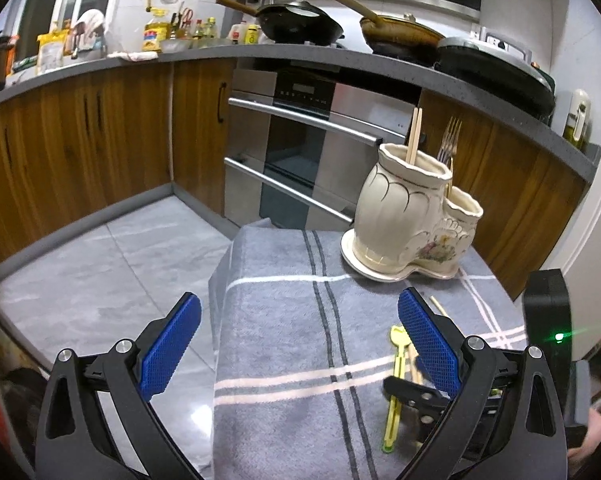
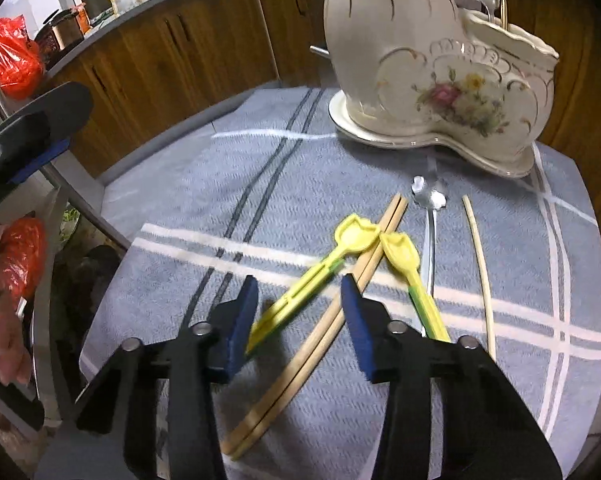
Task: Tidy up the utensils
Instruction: 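Move the right tool down over a yellow-handled spoon, then grasp the yellow-handled spoon with the right tool and lift it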
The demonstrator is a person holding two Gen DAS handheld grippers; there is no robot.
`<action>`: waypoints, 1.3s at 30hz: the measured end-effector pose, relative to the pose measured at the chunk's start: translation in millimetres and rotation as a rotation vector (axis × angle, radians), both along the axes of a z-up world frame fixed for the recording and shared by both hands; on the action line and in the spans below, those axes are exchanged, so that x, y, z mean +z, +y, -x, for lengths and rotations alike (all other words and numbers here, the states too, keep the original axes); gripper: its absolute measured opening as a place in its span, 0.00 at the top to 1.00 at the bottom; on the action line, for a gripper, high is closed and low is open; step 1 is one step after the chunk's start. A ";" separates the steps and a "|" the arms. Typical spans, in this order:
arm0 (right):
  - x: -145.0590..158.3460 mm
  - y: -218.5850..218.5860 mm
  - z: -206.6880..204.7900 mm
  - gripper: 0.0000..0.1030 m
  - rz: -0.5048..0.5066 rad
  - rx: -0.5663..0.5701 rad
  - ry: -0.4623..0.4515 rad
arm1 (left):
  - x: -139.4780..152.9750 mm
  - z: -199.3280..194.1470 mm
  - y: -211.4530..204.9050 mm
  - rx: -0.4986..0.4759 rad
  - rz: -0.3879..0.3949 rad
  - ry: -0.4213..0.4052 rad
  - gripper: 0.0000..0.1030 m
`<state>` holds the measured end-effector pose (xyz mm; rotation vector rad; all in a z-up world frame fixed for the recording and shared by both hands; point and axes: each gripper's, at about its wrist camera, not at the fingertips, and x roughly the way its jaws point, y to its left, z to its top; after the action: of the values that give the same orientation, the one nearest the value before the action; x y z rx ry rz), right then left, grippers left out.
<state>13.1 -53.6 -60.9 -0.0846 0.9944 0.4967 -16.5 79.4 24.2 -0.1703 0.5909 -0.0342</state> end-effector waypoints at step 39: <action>59.0 -123.8 17.6 0.91 -0.189 -0.102 -0.200 | -55.6 -40.9 -86.9 -0.184 0.016 0.345 0.08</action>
<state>-4.5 -177.3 -2.0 0.0836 0.7484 0.4767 24.4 -7.5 -31.4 -0.1381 0.9496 -0.1907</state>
